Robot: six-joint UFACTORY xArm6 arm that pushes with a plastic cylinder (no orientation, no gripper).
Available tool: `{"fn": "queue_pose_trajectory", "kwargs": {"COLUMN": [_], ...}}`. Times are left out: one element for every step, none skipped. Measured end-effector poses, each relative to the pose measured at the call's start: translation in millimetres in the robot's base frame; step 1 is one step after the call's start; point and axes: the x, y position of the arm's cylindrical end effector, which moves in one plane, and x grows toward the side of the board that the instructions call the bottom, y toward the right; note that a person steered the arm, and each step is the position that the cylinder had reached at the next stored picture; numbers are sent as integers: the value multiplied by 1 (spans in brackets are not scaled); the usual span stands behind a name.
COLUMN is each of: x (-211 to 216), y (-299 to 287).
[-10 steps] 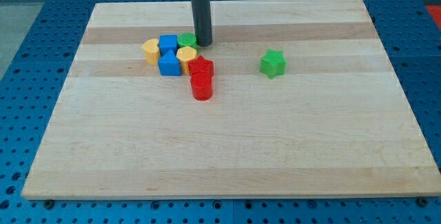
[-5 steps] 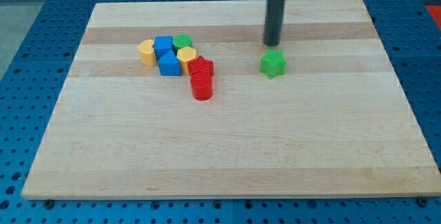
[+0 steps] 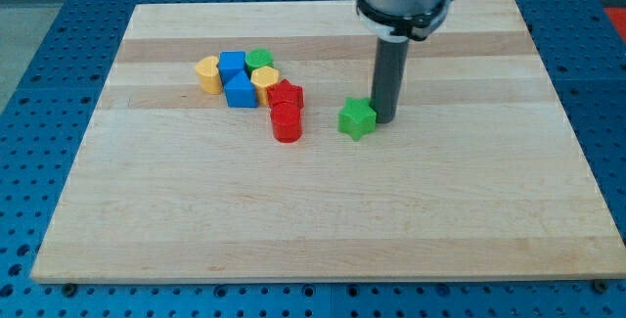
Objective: Push the green star into the red circle
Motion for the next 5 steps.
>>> {"fn": "queue_pose_trajectory", "kwargs": {"x": [0, 0, 0, 0, 0], "y": [-23, -43, -61, -79, -96]}}
